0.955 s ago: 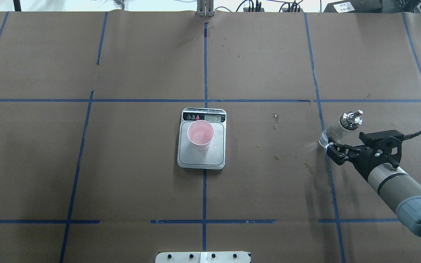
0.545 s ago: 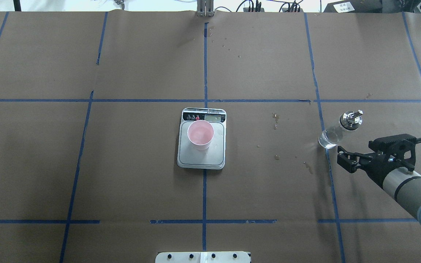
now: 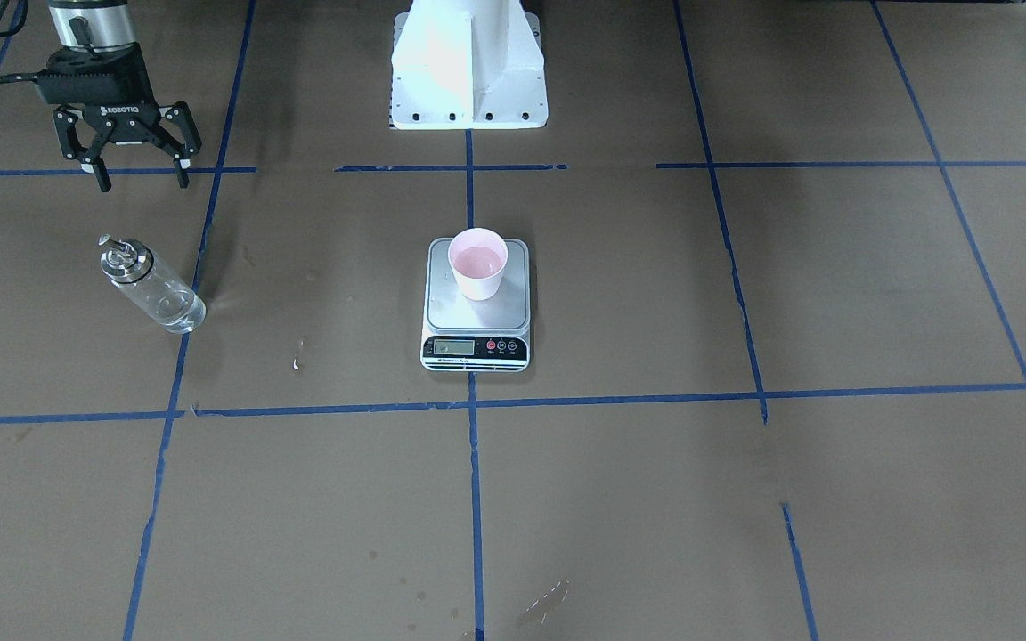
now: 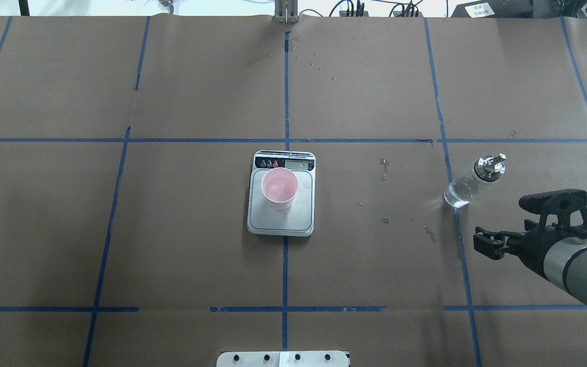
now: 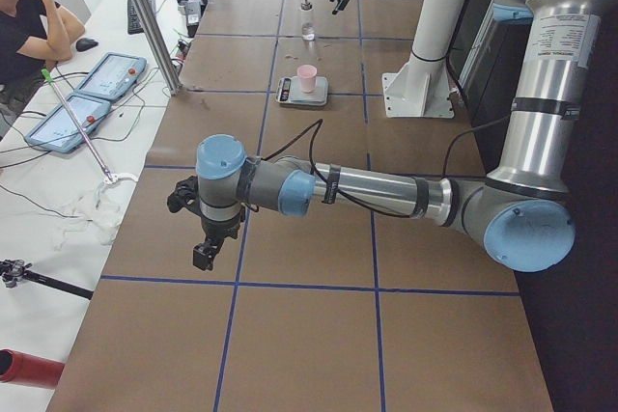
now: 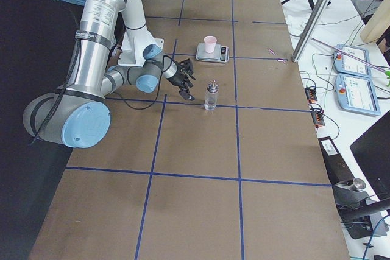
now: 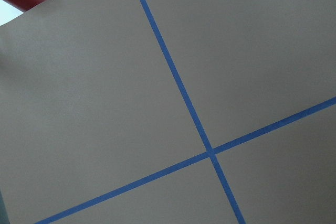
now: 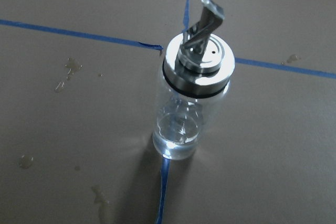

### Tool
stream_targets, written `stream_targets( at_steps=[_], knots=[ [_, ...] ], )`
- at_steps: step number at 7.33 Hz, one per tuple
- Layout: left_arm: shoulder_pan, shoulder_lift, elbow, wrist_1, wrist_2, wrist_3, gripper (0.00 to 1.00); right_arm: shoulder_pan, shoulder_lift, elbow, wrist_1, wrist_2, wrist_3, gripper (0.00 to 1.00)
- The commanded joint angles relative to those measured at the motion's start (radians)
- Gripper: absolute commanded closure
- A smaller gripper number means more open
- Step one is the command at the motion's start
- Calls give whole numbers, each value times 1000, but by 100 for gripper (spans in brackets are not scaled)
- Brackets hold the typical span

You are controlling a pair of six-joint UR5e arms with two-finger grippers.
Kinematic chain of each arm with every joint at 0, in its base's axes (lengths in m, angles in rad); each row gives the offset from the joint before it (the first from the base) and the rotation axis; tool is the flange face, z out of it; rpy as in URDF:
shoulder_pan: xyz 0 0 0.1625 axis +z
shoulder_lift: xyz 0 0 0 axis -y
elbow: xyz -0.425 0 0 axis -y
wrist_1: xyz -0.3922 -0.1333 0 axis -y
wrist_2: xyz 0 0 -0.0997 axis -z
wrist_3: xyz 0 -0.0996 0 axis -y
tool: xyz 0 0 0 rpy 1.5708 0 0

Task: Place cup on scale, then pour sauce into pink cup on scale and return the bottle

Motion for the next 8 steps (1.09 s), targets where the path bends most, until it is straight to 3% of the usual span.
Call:
stream_targets(
  at_steps=[1,3,4,6,7,8],
  knots=[
    [0,0,1,-1,0,0,0,60,21,98,-160,228,10,0],
    [0,0,-1,-2,-2,0,0,371,119,51,-187,607,10,0],
    [0,0,-1,-2,-2,2,0,539,231,-18,-188,764,10,0],
    [0,0,-1,-1,-2,2,0,820,349,-154,-190,1026,-11,0],
    [-2,0,-3,-1,-2,2,0,902,385,-202,-188,1091,-42,0],
    [-2,0,-4,-1,-2,2,0,958,385,-239,-191,1099,-135,0]
  ],
)
